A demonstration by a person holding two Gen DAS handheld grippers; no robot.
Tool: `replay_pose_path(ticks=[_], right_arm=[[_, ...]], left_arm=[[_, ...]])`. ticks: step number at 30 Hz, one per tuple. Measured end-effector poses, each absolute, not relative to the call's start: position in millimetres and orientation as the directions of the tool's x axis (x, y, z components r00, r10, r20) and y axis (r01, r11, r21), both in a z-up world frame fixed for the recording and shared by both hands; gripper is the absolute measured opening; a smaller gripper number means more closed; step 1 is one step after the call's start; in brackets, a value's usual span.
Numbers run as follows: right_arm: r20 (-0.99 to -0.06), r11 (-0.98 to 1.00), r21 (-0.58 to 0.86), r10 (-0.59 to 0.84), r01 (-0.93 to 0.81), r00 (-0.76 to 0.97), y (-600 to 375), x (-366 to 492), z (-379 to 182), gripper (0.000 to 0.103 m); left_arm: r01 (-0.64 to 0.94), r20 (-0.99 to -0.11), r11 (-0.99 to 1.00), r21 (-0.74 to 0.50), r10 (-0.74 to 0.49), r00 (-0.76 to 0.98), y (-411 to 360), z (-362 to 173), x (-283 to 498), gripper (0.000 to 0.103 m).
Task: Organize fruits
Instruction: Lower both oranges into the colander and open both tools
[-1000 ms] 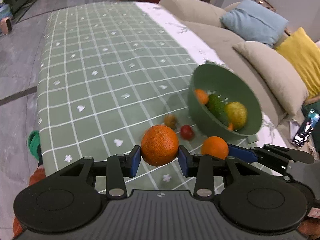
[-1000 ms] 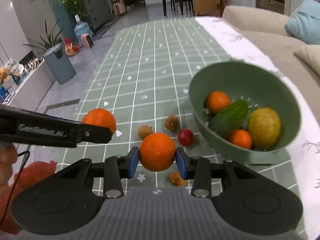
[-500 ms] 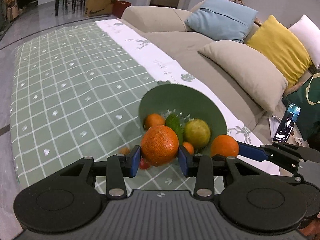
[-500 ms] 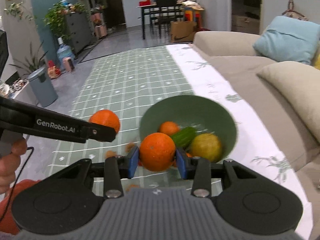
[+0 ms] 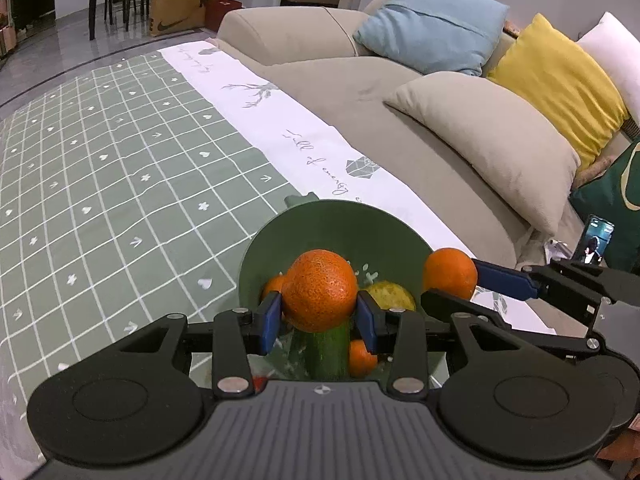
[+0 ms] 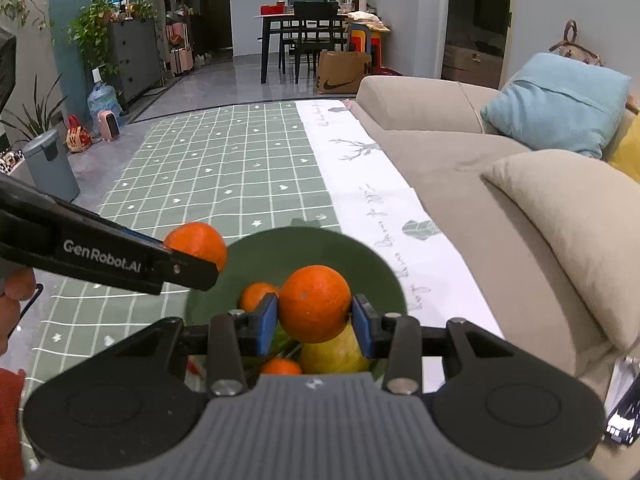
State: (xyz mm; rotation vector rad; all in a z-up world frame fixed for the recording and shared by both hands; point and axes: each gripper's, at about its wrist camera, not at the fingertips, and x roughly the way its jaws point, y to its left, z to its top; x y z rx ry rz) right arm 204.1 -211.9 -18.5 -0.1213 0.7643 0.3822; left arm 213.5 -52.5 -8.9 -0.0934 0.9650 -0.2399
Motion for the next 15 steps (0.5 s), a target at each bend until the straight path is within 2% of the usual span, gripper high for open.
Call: replay_pose_path(ticks=[15], right_arm=[[-0.758, 0.909, -0.035, 0.246, -0.414, 0.604, -201.7, 262.9, -68.5, 0.037]], left_arm=[[0.172, -0.860, 0.969, -0.177, -0.237, 0.452, -62.1, -61.4, 274.1, 0.045]])
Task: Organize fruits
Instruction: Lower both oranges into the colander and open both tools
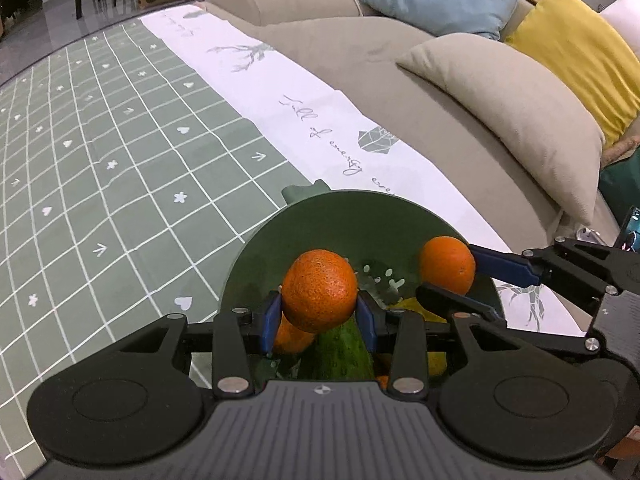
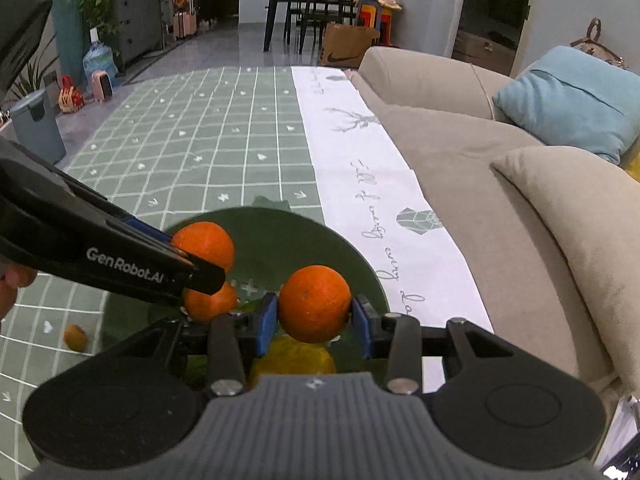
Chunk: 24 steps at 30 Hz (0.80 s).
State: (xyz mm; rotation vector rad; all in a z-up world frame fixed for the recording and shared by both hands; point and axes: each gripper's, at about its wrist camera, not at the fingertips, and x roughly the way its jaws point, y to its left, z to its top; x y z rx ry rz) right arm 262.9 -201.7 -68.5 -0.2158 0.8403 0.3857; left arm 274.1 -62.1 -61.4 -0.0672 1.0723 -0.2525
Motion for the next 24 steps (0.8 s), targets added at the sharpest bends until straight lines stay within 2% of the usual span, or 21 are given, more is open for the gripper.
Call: replay_pose_path(ticks=[10, 24], right_arm=[[-0.780, 0.902, -0.040, 0.241, -0.431, 0.578, -197.5, 278.4, -95.1, 0.037], [-0.778, 0.899, -0.054, 0.235, -0.434, 0.583, -193.5, 278.6, -94.1, 0.037]], left_arm=[[0.180, -0.880, 0.970, -0.163, -0.225, 0.419, -67.4, -86.4, 290.6, 0.046], [0.179, -0.884, 0.976, -0.128, -0.194, 0.425, -69.1, -85.4, 291.1, 0.050]])
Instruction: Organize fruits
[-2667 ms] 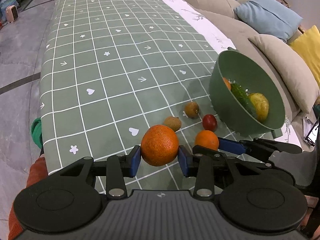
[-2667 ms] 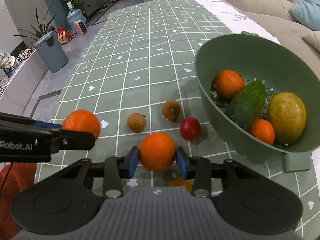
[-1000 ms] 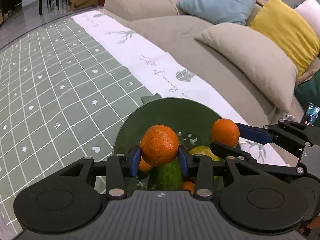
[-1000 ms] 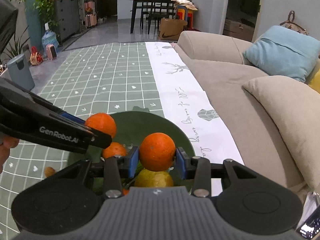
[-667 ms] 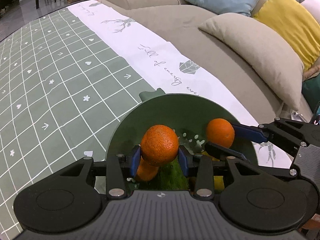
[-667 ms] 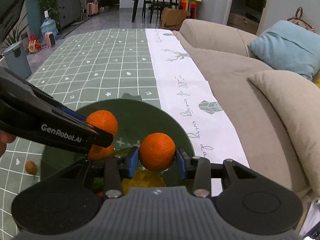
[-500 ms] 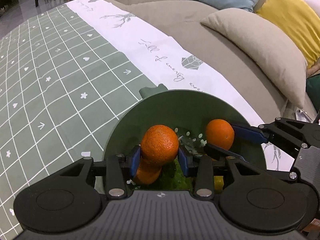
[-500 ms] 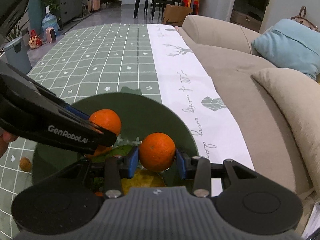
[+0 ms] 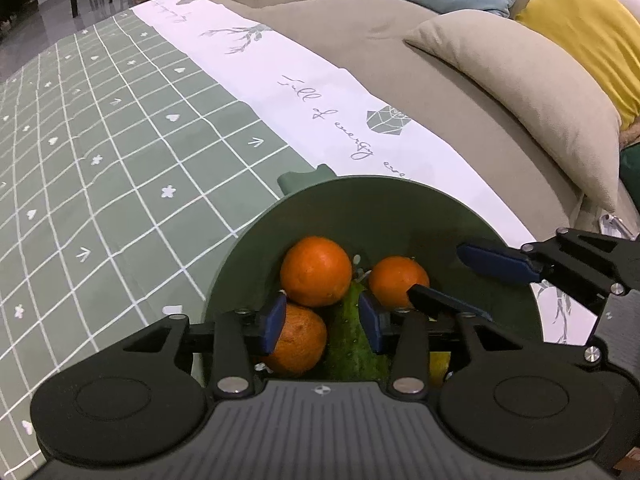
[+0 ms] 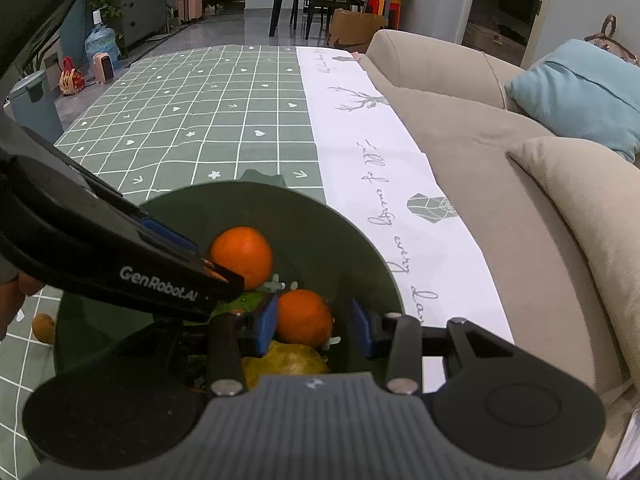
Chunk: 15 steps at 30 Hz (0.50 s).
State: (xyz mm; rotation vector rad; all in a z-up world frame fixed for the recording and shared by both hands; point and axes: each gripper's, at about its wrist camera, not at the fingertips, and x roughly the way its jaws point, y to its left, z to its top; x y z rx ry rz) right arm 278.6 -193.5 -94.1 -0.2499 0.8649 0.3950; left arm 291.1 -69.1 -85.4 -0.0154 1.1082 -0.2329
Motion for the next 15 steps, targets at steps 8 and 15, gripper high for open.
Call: replay_pose_path(ticks=[8, 15], right_arm=[[-0.752, 0.908, -0.069, 0.224, -0.413, 0.619, -192.1, 263.2, -66.7, 0.051], [-0.713, 0.929, -0.020, 0.245, -0.369, 0.657, -191.3, 230.2, -34.2, 0.066]], left_arm=[[0.181, -0.845, 0.978, -0.108, -0.186, 0.502, -63.7, -45.9, 263.5, 0.053], [0.144, -0.782, 0.986, -0.086, -0.156, 0.604, -49.7, -5.0, 219.6, 0.055]])
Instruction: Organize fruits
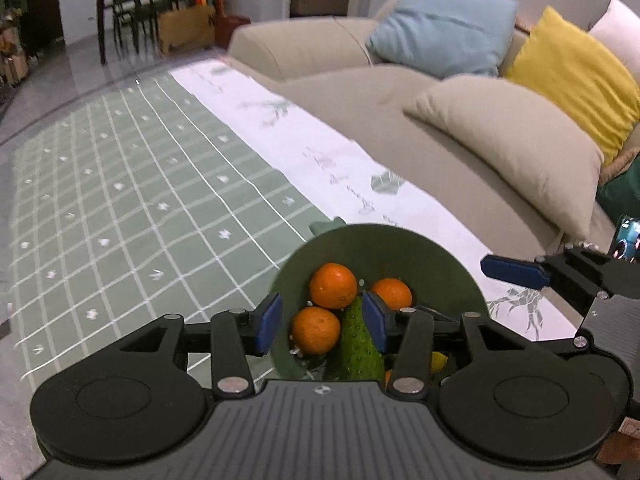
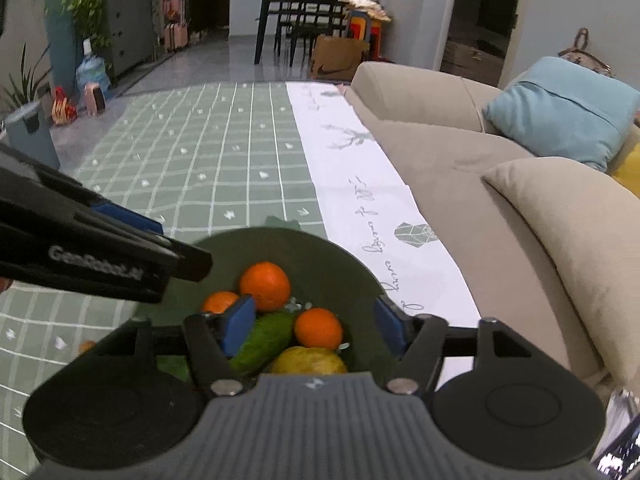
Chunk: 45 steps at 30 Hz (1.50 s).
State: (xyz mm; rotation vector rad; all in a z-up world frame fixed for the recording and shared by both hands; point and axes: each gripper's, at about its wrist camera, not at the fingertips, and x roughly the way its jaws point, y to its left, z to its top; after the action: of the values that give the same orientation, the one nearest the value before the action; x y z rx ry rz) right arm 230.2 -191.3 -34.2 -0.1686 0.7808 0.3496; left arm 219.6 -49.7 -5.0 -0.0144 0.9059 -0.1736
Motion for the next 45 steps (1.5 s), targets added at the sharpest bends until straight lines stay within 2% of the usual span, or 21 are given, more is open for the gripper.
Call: replay_pose_path(ticks=[2, 10, 21, 36, 39, 45], right_arm=[[-0.704, 0.935, -0.001, 0.251, -0.354, 0.665, -190.3, 218.3, -27.1, 0.071], [-0.675, 0.943, 0.070, 0.284, -0.324, 0.681, -184.5, 163.2, -12.7, 0.073], [-0.710, 0.953, 0.089, 0.264, -0.289, 0.653, -181.2, 105.7, -37.8, 0.073], [-0.767, 0.949, 0.092, 0.261, -0.302, 0.586, -167.5, 99.4, -89.3, 0.079], [-0.764, 0.938, 0.101, 0.286, -0.330, 0.578, -163.3, 100.9, -95.6, 0.074], [-0.778, 0.923, 0.118, 0.315, -0.366, 0.544, -155.4, 109.0, -108.5, 0.054]], left_arm=[[0.133, -0.762, 0.988, -0.079, -0.146, 0.631, -45.4, 4.3, 205.1, 0.055], [0.077, -0.720, 0.995, -0.069, -0.103, 0.687, -26.9, 16.8, 148.9, 0.056], [0.005, -0.751, 0.997, -0.073, -0.058, 0.658, -0.6, -15.9, 95.6, 0.056], [-0.044, -0.801, 0.994, -0.103, -0.057, 0.596, 13.3, -68.2, 83.2, 0.056], [-0.051, -0.802, 0.991, -0.121, -0.067, 0.594, 15.6, -74.6, 85.4, 0.056], [-0.065, -0.814, 0.989, -0.132, -0.071, 0.576, 18.4, -86.2, 93.6, 0.056]])
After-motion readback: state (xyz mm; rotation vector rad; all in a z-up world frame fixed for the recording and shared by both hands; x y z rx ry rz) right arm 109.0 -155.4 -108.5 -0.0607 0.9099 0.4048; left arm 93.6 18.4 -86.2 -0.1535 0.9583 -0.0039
